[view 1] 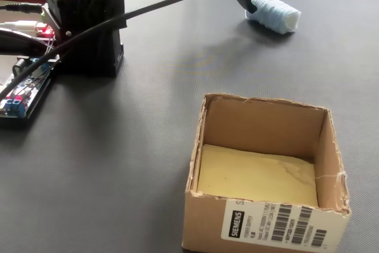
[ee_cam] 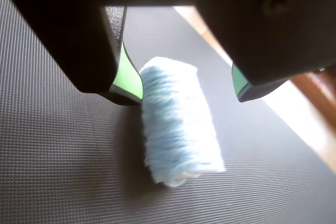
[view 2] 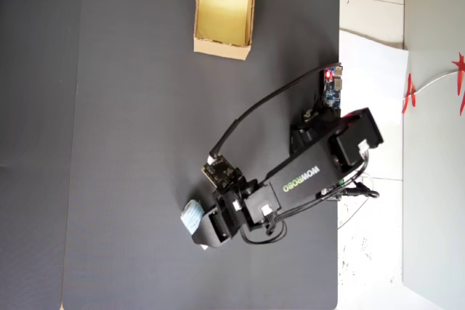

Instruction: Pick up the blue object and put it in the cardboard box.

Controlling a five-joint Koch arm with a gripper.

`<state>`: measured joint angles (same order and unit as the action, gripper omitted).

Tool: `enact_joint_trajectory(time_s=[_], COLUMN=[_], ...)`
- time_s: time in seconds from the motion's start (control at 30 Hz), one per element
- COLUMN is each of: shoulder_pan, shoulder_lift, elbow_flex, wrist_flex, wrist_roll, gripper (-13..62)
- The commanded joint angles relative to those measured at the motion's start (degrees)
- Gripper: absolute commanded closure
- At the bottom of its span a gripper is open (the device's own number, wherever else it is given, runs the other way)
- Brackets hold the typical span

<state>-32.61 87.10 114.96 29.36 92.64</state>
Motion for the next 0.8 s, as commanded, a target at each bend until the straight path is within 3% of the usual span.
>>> enact_joint_trajectory(time_s=[0.0, 0.37, 0.53, 0.7, 0.77], shoulder_pan=[-0.6, -0.3, -0.4, -0.2, -0.3], shoulder_lift=[0.3, -12.7, -15.3, -15.4, -15.4], elbow_flex=[-5.8, -10.7, -13.4, -12.9, -13.0], wrist_flex=[-0.1, 0.2, 2.7, 0.2, -1.2], wrist_roll=[1.1, -3.0, -2.8, -3.5, -3.7], gripper=[16.0, 16.6, 26.6, 41.6, 42.0])
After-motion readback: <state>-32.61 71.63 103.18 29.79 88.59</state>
